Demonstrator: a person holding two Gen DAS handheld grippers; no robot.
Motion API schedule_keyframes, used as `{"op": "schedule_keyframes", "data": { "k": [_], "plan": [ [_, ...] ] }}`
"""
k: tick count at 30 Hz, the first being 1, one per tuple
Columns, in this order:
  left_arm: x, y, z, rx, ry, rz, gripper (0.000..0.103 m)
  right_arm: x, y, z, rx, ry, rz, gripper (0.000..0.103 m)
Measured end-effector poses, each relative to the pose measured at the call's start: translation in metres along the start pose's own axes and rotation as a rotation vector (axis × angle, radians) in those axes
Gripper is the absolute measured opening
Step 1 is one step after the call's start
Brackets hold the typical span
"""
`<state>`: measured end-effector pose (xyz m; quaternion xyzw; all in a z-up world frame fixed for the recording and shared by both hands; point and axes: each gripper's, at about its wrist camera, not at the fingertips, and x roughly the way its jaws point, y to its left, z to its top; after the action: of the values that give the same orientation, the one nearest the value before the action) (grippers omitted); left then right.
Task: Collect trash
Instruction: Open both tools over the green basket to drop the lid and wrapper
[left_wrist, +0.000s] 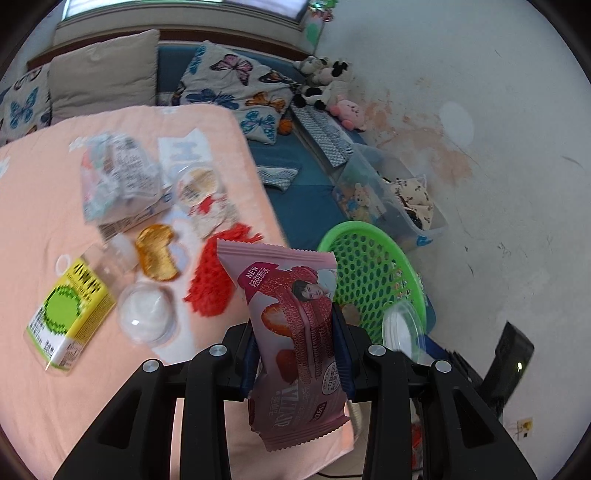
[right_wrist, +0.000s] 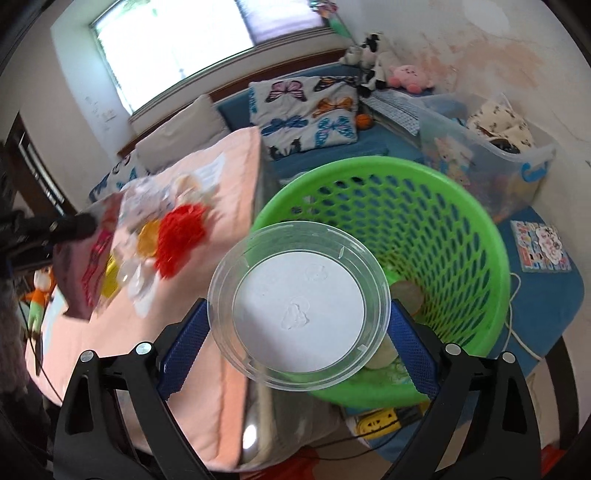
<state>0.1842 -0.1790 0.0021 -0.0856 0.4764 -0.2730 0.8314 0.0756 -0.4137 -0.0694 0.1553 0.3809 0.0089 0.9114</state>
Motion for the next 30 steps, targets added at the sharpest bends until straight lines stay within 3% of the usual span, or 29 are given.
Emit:
{"op": "schedule_keyframes", "data": {
  "k": [9,25,30],
  "plan": [
    [0.025,-0.038,0.017,0.088,0.034,-0.029,0.034,0.007,-0.030,0.010,0.079,-0.004,0.013,0.098],
    [0.093,-0.096,0.020,0.241,0.133,-0.061,0.036,-0.042,-0.037,-0.010,0.056,-0.096,-0.036,0.098],
    [0.107,-0.101,0.017,0.263,0.158,-0.061,0.052,-0.047,-0.039,-0.016,0.065,-0.110,-0.030,0.098]
  ]
}}
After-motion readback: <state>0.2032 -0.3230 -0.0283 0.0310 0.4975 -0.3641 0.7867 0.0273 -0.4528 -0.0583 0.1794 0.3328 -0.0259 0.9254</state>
